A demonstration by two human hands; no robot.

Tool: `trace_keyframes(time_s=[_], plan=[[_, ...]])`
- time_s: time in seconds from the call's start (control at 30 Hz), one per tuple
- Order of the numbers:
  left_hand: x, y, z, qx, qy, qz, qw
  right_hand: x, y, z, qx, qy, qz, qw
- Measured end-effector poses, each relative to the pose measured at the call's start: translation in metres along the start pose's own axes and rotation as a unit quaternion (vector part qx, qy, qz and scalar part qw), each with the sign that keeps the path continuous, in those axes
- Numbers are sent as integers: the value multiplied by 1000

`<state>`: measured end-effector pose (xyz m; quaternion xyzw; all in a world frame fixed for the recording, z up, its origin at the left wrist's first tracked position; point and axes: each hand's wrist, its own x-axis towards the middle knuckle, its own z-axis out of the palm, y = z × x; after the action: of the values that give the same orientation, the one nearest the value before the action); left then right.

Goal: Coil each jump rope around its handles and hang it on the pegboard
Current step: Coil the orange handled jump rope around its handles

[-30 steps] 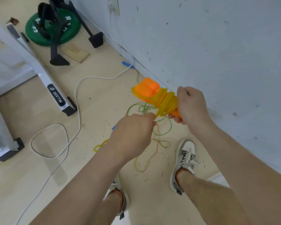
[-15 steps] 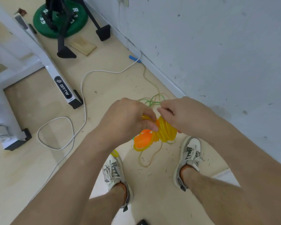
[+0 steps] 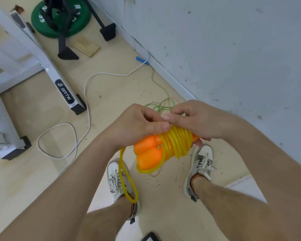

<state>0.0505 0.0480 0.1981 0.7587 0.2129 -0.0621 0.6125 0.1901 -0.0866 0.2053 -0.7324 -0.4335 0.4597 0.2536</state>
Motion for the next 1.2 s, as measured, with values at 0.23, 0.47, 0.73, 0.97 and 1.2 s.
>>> trace_keyframes(time_s=[0.23,0.47,0.73,0.97,1.2], plan=[[7,3,25,-267,40,-48,962,3,-3,-4,280,171,-35,944],[16,0,47,164,146,19,975,16,11,3,344,304,76,885],[0,6,55,584,66,18,809,18,32,5,-30,398,113,910],[5,8,18,543,129,89,825,14,15,6,-208,269,84,937],[0,-8,-7,247,50,56,966,12,13,10,-128,222,-21,966]])
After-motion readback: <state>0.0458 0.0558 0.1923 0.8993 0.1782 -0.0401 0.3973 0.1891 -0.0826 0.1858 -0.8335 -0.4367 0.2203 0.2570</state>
